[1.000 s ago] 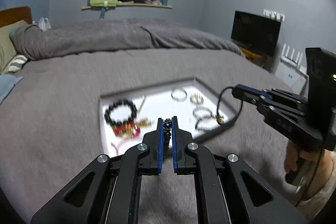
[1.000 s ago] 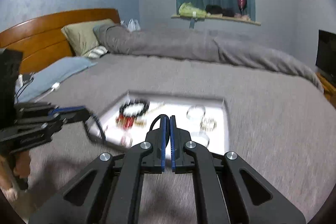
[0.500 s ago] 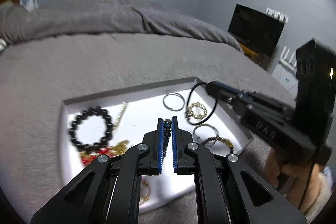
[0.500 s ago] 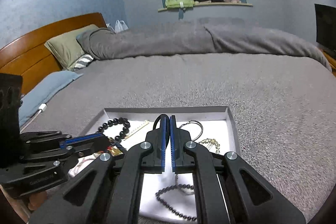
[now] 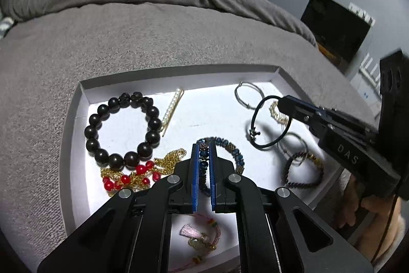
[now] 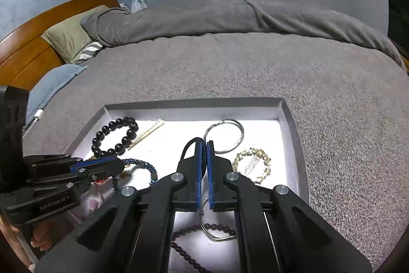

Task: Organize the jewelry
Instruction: 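Carry the blue bracelet with the left tool while the right tool carries the hair tie to the tray, then lower both items into the tray and open both tools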

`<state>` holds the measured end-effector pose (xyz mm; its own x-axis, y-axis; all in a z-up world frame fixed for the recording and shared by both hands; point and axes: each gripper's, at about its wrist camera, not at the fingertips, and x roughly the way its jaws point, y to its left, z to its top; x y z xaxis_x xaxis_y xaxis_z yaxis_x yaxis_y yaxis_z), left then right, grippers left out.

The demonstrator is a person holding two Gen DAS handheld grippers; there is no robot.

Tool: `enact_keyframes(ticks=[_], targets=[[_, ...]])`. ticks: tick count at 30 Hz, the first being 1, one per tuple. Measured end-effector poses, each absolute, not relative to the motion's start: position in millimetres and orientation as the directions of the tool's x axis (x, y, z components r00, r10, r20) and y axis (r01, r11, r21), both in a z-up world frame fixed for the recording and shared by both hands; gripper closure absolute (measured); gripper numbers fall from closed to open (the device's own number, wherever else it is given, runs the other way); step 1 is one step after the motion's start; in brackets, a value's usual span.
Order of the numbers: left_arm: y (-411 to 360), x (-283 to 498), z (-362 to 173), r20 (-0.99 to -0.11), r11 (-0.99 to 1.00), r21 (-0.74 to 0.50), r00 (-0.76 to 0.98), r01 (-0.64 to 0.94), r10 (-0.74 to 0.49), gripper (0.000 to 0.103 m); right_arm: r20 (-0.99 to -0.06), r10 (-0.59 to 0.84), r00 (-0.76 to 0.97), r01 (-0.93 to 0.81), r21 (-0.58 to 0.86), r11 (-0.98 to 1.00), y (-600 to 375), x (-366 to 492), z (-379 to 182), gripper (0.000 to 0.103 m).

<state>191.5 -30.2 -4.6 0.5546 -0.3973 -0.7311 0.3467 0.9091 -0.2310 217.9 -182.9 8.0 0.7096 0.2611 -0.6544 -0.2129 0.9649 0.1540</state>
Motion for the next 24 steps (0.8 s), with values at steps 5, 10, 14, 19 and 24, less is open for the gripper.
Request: enact_keyframes(ticks=[5, 10, 14, 19, 24], targets=[[-34, 191, -9, -0.750, 0.919, -0.182, 0.555, 0.349, -0.359, 0.095, -0.675, 0.259, 0.691, -0.235, 0.129, 0.963, -175, 219, 2, 0.099], [-25, 195, -6, -0.743, 0.945, -0.142, 0.600, 0.294, -0.298, 0.095, -0.695, 0.263, 0.669, -0.260, 0.113, 0.959, -169, 221, -4, 0.099], [-21, 196, -7, -0.746, 0.951, -0.131, 0.604, 0.279, -0.280, 0.095, -0.696, 0.264, 0.668, -0.254, 0.120, 0.960, -171, 221, -5, 0.099], [-24, 195, -9, -0.754, 0.945, -0.143, 0.586, 0.293, -0.296, 0.090, -0.674, 0.261, 0.691, -0.238, 0.129, 0.963, -175, 219, 0, 0.070], [-27, 194, -5, -0.740, 0.945, -0.146, 0.602, 0.292, -0.300, 0.070, -0.654, 0.255, 0.713, -0.223, 0.133, 0.966, -179, 217, 5, 0.064]])
